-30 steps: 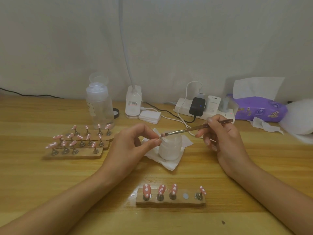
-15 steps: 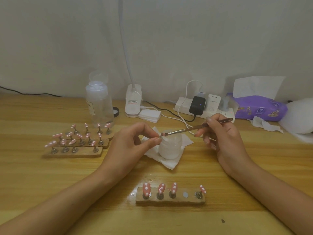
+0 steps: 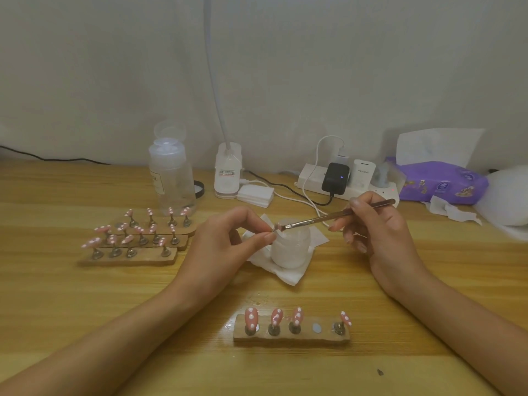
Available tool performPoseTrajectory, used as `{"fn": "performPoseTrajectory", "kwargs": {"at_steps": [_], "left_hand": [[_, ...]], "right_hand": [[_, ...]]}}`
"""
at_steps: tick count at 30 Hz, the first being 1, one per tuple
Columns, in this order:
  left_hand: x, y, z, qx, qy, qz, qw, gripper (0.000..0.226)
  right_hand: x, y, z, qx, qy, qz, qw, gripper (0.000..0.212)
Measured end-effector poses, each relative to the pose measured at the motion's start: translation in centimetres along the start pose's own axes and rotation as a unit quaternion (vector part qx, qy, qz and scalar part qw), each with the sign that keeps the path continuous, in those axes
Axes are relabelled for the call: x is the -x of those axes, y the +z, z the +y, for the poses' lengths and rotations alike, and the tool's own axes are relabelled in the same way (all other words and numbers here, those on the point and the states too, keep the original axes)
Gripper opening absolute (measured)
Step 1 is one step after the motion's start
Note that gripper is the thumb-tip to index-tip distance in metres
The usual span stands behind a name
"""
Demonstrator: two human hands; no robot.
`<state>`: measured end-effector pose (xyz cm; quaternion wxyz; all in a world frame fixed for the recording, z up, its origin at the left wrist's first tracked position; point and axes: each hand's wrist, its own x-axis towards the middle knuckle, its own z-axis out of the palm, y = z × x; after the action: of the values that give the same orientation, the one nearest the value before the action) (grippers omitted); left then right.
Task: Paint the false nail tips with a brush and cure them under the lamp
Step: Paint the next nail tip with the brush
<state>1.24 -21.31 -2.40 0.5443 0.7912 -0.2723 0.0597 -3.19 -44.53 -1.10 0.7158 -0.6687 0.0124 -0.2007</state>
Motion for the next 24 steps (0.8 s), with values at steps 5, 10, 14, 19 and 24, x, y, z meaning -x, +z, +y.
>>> {"fn": "performPoseTrajectory", "kwargs": {"at_steps": [5,10,14,19,24], "left_hand": [[-0.01,0.00,-0.06,0.005,0.002,0.000,1.000,0.014],[-0.01,0.04,-0.06,0.007,0.006,-0.003,1.000,0.006],[0.02,0.03,-0.03,0.004,0.010,-0.002,1.000,0.005],[0.09,0.01,0.00,-0.002,0.021,-0.001,1.000,0.009],[0.10,0.00,-0.04,-0.010,0.026,0.004,1.000,0.013]], "right_hand": [[0.19,0.25,-0.27,-0.004,-0.018,-0.023,1.000,0.020],[0.10,-0.05,-0.12,0.007,-0.016,0.002,1.000,0.018],[0.21,0.19,-0.26,0.004,-0.023,-0.020,1.000,0.020],[0.02,-0.14,-0.08,0.000,-0.013,0.007,1.000,0.020],[0.13,0.05,-0.12,0.006,-0.011,-0.013,1.000,0.019]]}}
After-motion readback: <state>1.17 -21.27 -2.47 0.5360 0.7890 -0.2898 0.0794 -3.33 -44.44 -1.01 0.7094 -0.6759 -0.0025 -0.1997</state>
